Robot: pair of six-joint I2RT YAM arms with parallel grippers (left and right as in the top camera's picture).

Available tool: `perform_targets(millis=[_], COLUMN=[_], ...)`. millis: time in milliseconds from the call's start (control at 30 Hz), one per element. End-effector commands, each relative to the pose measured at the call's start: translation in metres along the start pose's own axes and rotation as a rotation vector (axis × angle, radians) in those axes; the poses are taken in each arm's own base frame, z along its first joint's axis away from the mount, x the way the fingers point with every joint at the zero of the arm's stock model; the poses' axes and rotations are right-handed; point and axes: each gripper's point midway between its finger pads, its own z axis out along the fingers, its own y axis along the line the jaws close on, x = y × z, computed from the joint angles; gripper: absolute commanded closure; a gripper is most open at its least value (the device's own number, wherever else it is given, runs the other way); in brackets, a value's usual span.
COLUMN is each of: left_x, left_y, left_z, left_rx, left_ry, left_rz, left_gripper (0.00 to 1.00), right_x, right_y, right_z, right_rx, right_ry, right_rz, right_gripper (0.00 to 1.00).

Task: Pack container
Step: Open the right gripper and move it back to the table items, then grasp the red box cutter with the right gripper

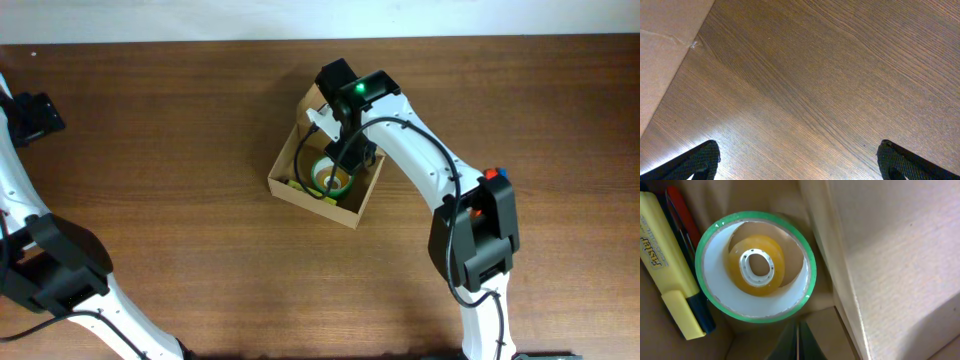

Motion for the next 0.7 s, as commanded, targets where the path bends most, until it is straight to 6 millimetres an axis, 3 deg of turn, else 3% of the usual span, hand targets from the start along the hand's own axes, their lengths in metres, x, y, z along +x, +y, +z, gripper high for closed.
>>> perform_targets(millis=[0, 33, 167, 200, 267, 333, 400, 467, 533, 567, 633, 667], left_x=[0.000, 0.000, 0.000, 0.000, 0.000, 0.000, 0.000, 0.000, 0.000, 0.000, 0.000, 0.000], left_y=[0.001, 0.001, 0.002, 0.002, 0.002, 0.002, 0.002, 0.002, 0.002, 0.002, 0.002, 0.002], left_z=[-0.007, -0.006, -0.006, -0.006, -0.006, -0.006, -0.006, -0.006, -0.006, -0.006, -0.006, -0.006], left_rx=[0.003, 0.003, 0.003, 0.003, 0.003, 0.003, 0.003, 0.003, 0.003, 0.003, 0.003, 0.003], left_ry=[-0.012, -0.012, -0.012, -0.012, -0.012, -0.012, -0.012, -0.012, -0.012, -0.012, -0.012, -0.012], left_rz=[0.009, 0.009, 0.008, 0.008, 0.008, 0.008, 0.008, 0.008, 0.007, 0.008, 0.008, 0.008], left_gripper=[0.00, 0.00, 0.00, 0.00, 0.00, 0.00, 0.00, 0.00, 0.00, 0.00, 0.00, 0.00], right_x=[-0.007, -0.005, 0.030, 0.050, 0.103, 0.162, 0.211, 0.253, 0.261, 0.261, 0.265, 0.267], right_y=[-0.006, -0.013, -0.070, -0.088, -0.124, -0.153, -0.171, -0.170, -0.159, -0.154, -0.148, -0.147], right_z=[-0.037, -0.050, -0.160, -0.192, -0.236, -0.252, -0.233, -0.184, -0.143, -0.125, -0.102, -0.093], right_rx=[0.035, 0.080, 0.298, 0.328, 0.387, 0.398, 0.422, 0.364, 0.275, 0.244, 0.220, 0.212], right_ry=[-0.083, -0.098, -0.295, -0.363, -0.447, -0.503, -0.452, -0.290, -0.219, -0.196, -0.169, -0.163], right_rz=[0.035, 0.066, 0.306, 0.395, 0.574, 0.733, 0.852, 0.952, 0.996, 0.994, 1.042, 1.072], right_gripper=[0.96, 0.96, 0.97, 0.96, 0.96, 0.96, 0.96, 0.96, 0.96, 0.88, 0.57, 0.55])
